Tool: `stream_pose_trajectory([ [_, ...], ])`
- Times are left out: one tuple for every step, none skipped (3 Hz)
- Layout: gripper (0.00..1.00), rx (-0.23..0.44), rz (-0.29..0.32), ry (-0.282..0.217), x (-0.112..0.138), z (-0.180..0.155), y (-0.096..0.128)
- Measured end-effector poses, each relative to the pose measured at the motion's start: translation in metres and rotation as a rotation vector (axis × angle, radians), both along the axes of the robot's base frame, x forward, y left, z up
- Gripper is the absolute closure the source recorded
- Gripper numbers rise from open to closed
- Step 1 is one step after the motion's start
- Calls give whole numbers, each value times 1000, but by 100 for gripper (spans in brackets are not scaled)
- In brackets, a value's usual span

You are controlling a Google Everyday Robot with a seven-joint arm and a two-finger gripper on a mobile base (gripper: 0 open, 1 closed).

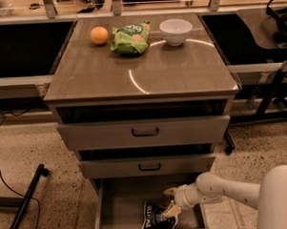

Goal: Place blue chip bag into bottom drawer

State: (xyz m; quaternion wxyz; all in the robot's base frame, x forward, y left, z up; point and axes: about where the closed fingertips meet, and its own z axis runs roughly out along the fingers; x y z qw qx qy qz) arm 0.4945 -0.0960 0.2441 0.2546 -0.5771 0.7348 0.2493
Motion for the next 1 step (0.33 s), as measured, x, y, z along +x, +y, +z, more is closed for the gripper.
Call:
stream_pose_trajectory([
  [0,11,-22,16,-8,7,-22],
])
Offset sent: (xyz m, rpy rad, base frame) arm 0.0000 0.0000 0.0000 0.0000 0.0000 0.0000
